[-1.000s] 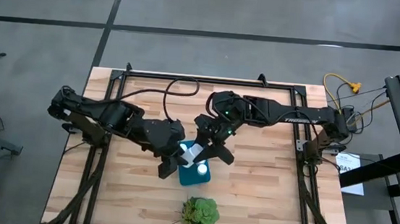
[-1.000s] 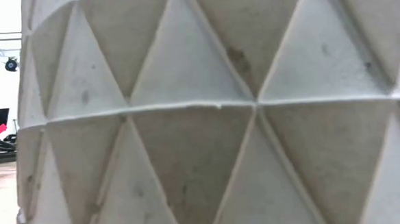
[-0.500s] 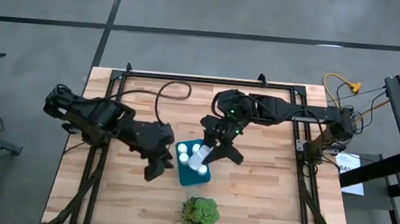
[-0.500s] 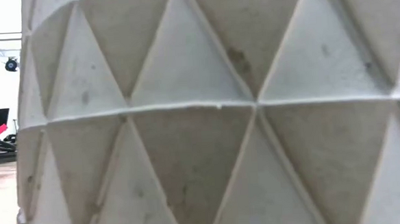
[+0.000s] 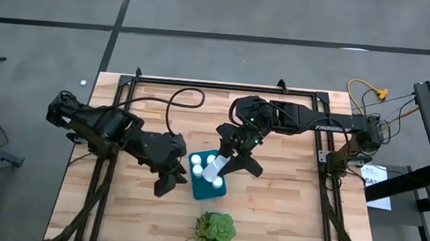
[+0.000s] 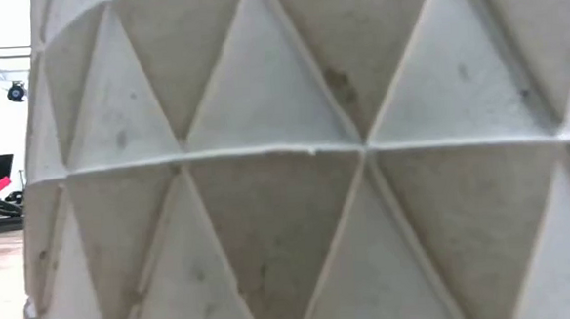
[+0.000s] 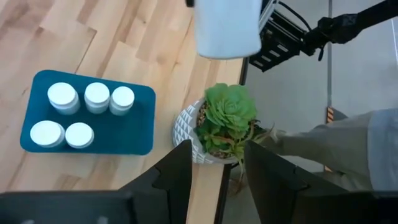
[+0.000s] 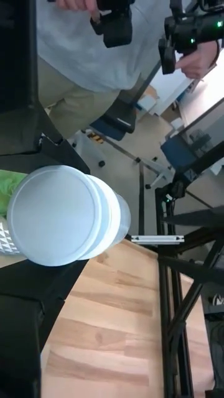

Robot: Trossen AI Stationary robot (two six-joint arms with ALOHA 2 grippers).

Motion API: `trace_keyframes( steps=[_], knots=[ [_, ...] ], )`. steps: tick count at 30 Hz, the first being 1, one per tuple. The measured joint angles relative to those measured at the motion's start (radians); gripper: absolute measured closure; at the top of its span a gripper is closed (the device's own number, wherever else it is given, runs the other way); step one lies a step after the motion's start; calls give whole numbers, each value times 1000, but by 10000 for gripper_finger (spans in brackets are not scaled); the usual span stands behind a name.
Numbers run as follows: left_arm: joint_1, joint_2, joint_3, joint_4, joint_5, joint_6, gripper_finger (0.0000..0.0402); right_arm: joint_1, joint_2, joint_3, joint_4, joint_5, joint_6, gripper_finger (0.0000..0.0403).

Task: Pick and place pill bottles into a basket
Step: Put the medicine bottle into the container

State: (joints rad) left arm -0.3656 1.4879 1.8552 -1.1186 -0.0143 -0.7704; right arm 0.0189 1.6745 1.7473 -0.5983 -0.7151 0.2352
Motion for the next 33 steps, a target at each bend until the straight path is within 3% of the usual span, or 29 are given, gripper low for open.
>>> trace_keyframes(
  steps=[18, 33],
  knots=[
    [-22, -15, -11, -112, -32, -8, 274, 0, 1, 0, 1, 39, 1, 241],
    [-63, -150, -14, -103, -230, -34, 274, 0, 2, 0, 24, 167, 44, 241]
  ],
)
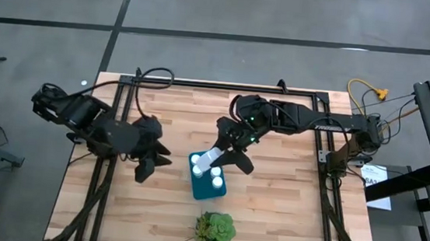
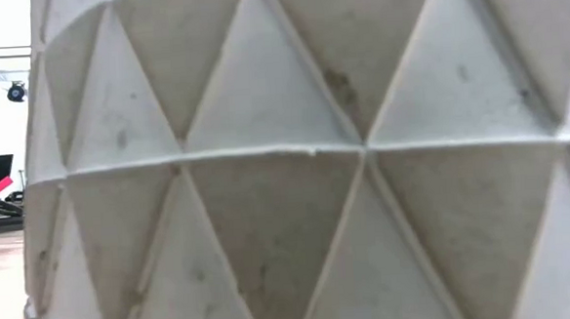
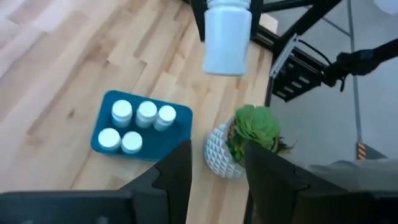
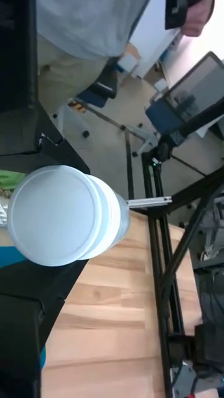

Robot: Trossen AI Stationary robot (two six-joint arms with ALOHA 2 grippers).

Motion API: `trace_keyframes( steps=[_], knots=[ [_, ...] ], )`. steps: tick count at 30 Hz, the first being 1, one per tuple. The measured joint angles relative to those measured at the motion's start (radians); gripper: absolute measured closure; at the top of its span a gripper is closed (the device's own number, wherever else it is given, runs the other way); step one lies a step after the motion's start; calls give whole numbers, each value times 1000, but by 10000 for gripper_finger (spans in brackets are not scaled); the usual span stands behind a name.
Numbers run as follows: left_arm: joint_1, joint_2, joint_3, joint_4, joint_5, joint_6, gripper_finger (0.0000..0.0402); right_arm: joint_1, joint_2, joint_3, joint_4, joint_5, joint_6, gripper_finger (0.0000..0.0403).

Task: Pick and place pill bottles into a basket
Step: Put the medicine bottle into the container

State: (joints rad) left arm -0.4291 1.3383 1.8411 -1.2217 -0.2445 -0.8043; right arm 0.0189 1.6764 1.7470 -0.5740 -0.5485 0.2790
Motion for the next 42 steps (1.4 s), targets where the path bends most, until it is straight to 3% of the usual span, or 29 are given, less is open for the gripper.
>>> trace_keyframes(
  steps=[16, 21, 26, 32, 42],
  knots=[
    [-7, -61, -1, 28, -234, 55, 274, 52, 91, 7, 22, 60, -12, 241],
    [-6, -70, -1, 89, -275, 79, 274, 69, 170, 91, -118, 114, -115, 241],
    [-6, -71, -1, 110, -291, 87, 274, 85, 290, 266, -358, 205, -246, 241],
    [-6, -70, -1, 114, -313, 86, 274, 90, 397, 439, -485, 286, -331, 241],
    [-6, -83, -2, 123, -315, 82, 274, 118, 494, 455, -523, 342, -385, 241]
  ],
)
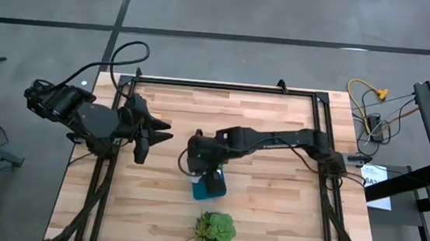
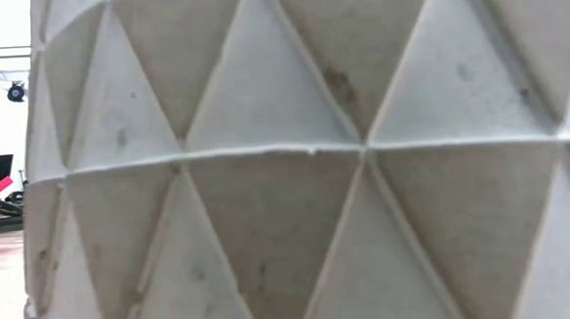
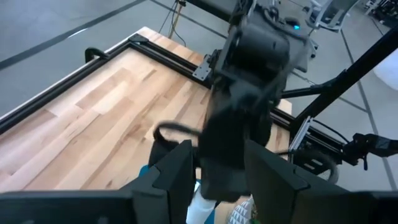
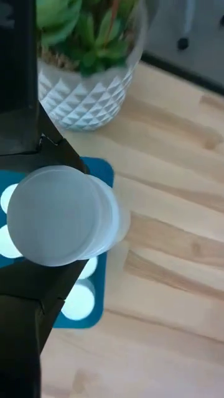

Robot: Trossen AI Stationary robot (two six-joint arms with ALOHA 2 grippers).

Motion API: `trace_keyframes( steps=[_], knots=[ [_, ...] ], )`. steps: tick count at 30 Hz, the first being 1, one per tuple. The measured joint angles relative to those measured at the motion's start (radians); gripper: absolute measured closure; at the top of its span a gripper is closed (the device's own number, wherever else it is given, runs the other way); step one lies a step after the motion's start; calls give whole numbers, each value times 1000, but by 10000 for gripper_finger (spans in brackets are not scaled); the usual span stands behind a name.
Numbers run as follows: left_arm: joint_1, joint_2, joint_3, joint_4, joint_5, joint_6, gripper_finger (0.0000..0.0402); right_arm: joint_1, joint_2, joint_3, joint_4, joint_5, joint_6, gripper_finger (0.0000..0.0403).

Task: Pick and place pill bottles into a basket
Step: Put the medicine bottle into the container

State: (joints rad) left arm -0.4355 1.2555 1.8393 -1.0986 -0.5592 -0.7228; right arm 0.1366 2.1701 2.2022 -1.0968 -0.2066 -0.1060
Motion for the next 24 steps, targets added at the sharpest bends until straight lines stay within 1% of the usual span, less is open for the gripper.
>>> trace_keyframes(
  steps=[4, 11, 24],
  knots=[
    [0, 0, 0, 1, 0, 1, 274, 23, 28, -2, -9, 45, -7, 241],
    [0, -1, 0, 0, -1, 6, 274, 38, 94, -3, -23, 78, -3, 241],
    [0, -15, 0, 0, -2, 6, 274, 54, 175, -6, -30, 79, -3, 241]
  ],
)
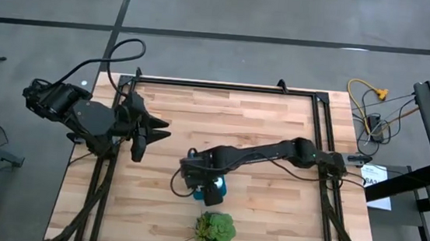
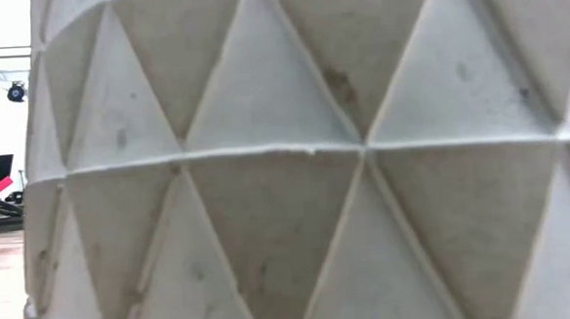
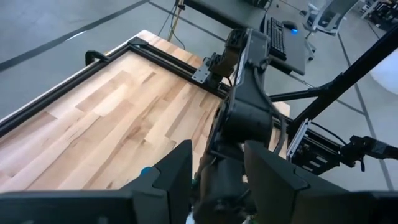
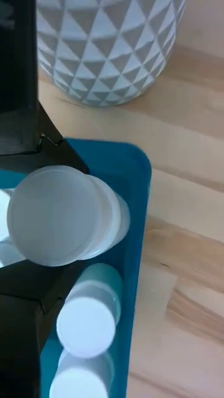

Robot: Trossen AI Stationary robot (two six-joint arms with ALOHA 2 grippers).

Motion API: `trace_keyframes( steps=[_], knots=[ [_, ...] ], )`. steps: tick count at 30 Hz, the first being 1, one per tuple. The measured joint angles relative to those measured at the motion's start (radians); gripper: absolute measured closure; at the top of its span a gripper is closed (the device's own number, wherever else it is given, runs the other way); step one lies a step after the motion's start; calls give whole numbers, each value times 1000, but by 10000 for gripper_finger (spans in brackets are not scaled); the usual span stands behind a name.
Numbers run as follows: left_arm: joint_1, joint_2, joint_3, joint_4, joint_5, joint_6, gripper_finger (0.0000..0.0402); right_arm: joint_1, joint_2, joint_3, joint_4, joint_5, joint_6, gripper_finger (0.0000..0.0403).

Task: Pick and place pill bottles into a basket
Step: Put the medicine bottle into the container

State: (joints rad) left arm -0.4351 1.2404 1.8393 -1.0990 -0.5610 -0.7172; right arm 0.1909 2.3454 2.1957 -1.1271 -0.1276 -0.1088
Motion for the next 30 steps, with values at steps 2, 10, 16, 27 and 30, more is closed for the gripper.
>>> trace_keyframes(
  steps=[2, 10, 16, 27, 30],
  knots=[
    [0, 0, 0, 0, 0, 0, 274, 0, 12, -2, -1, 0, 0, 241],
    [0, 0, 0, 0, 0, 0, 274, 3, 43, -10, 7, 0, 1, 241],
    [0, -1, 0, 0, 0, 0, 274, 3, 42, -20, 15, 0, 3, 241],
    [0, -1, 0, 0, 0, 0, 274, 13, 42, -70, 9, -1, 1, 241],
    [0, 0, 0, 0, 0, -1, 274, 14, 42, -74, 10, 0, 1, 241]
  ],
)
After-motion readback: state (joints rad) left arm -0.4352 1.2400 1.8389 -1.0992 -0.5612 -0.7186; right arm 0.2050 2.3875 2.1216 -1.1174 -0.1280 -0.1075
